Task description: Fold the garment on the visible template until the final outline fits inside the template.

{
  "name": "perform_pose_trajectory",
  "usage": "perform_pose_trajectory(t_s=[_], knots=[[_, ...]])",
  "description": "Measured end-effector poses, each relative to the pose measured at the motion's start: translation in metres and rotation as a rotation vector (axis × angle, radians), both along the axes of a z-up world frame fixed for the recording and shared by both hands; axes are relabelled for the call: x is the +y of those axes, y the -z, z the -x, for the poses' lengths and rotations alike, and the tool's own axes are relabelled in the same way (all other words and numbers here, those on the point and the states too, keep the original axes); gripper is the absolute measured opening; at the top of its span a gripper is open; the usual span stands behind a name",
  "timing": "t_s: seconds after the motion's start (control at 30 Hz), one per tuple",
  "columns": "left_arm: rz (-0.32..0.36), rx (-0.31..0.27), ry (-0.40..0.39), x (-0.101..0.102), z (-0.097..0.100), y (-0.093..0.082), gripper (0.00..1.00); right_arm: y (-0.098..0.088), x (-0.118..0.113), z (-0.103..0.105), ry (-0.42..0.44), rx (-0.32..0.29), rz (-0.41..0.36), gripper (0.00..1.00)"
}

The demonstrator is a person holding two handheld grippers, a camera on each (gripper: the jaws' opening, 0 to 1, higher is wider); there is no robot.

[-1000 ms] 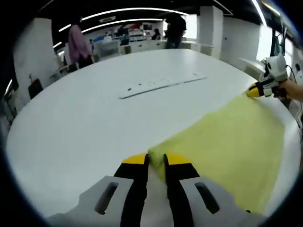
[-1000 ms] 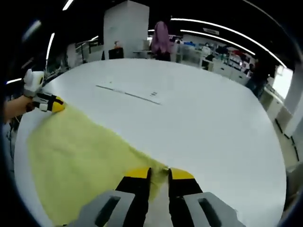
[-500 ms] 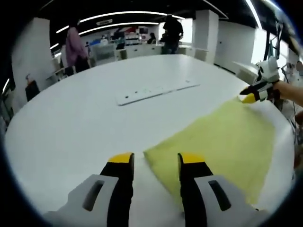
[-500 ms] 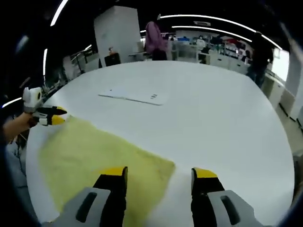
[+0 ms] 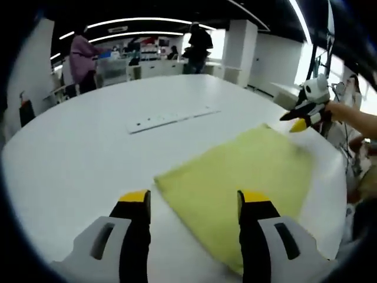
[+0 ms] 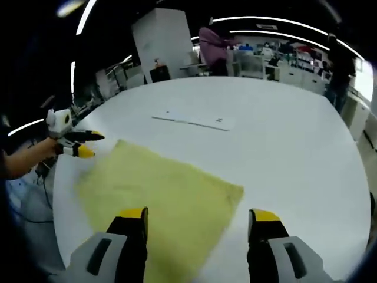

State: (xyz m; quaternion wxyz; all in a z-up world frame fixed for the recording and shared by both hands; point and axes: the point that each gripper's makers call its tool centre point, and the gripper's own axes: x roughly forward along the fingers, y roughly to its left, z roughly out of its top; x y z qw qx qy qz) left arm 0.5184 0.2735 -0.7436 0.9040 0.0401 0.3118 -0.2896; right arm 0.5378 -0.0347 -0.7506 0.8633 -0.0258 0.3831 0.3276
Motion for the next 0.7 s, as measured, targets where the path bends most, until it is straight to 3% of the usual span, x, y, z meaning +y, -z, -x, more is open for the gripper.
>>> perform_pose_trajectory(t_s=[0.2, 0.57, 0.7], knots=[[0.006, 0.018, 0.010, 0.002, 0.020, 0.002, 0.59, 0.000, -0.005, 0.026, -0.022, 0.030, -0.012, 0.67], [0.098, -0.001, 0.010, -0.004, 0.050, -0.005, 0.57, 0.009, -0.012, 0.071, -0.063, 0.057, -0.005, 0.64], [0.090, 0.008, 0.029, -0.008, 0.065, 0.000, 0.55, 0.011, -0.012, 0.086, -0.070, 0.064, -0.016, 0.62]])
